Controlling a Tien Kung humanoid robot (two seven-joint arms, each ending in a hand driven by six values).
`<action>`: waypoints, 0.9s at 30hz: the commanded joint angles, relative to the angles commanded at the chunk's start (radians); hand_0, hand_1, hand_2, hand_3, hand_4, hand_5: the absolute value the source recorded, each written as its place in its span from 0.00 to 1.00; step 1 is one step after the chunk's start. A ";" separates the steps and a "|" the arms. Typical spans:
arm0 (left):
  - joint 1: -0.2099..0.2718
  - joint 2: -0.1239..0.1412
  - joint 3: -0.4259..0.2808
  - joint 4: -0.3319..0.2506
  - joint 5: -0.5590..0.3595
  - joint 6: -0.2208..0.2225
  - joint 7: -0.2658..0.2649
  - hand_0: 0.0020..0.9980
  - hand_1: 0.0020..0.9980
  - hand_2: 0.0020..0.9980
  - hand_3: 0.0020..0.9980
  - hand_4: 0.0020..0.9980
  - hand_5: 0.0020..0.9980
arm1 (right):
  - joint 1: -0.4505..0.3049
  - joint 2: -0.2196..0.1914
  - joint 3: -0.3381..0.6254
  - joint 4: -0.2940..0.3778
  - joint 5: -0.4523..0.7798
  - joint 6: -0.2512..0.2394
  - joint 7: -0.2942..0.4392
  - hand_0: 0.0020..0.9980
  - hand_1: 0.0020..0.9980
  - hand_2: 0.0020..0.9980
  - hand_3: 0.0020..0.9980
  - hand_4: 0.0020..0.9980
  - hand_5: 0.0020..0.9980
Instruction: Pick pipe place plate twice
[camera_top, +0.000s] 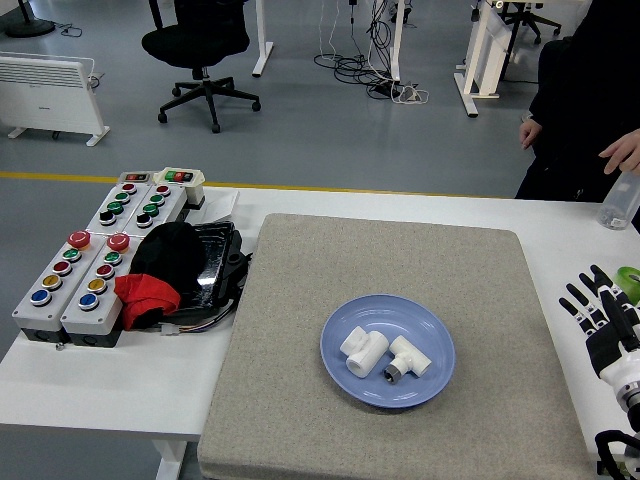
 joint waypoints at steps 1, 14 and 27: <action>0.000 0.000 0.000 0.000 0.000 0.000 0.000 0.72 0.75 0.70 0.65 0.39 1.00 | 0.000 0.000 0.000 0.000 0.001 -0.001 0.001 0.75 0.72 0.77 0.77 0.52 0.54; -0.003 0.001 0.000 0.000 0.000 -0.001 0.000 0.72 0.75 0.70 0.65 0.39 1.00 | -0.001 -0.001 0.003 0.003 0.015 -0.013 0.011 0.74 0.71 0.77 0.77 0.50 0.52; -0.003 0.000 0.000 0.000 -0.001 -0.001 0.000 0.72 0.75 0.70 0.65 0.39 1.00 | -0.005 -0.001 0.004 0.004 0.016 -0.018 0.010 0.74 0.70 0.76 0.76 0.49 0.51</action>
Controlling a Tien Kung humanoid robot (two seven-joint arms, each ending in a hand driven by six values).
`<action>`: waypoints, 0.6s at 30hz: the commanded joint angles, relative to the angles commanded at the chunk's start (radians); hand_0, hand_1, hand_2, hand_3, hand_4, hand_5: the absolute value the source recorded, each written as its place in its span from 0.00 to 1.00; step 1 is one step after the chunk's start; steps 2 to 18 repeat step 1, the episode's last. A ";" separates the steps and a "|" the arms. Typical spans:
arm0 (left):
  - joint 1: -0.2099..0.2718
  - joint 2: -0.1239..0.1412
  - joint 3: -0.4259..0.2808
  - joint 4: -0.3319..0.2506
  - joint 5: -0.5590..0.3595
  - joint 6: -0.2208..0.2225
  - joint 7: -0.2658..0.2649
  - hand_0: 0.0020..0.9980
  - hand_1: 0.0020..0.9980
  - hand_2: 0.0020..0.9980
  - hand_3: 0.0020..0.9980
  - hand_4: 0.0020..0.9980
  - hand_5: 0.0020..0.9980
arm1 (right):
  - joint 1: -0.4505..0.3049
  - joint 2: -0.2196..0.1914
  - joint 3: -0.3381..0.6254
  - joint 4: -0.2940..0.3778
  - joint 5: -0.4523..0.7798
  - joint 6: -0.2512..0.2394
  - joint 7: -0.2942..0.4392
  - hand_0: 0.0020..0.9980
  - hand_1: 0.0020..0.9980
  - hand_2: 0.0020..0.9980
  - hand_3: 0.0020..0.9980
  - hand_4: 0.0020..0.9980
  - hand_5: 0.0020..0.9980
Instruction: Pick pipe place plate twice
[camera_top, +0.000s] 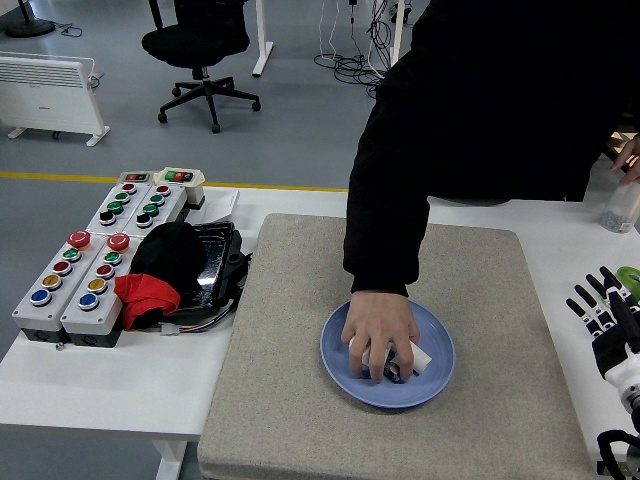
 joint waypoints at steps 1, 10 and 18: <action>0.000 0.000 0.000 0.000 0.000 0.000 0.000 0.72 0.75 0.70 0.65 0.39 1.00 | 0.000 0.001 0.000 0.000 0.000 -0.001 0.000 0.74 0.70 0.76 0.76 0.49 0.51; 0.000 0.000 0.000 0.000 0.000 0.000 0.000 0.72 0.75 0.70 0.65 0.39 1.00 | 0.000 0.001 0.000 0.000 0.000 -0.001 0.000 0.74 0.70 0.76 0.76 0.49 0.51; 0.000 0.000 0.000 0.000 0.000 0.000 0.000 0.72 0.75 0.70 0.65 0.39 1.00 | 0.000 0.001 0.000 0.000 0.000 -0.001 0.000 0.74 0.70 0.76 0.76 0.49 0.51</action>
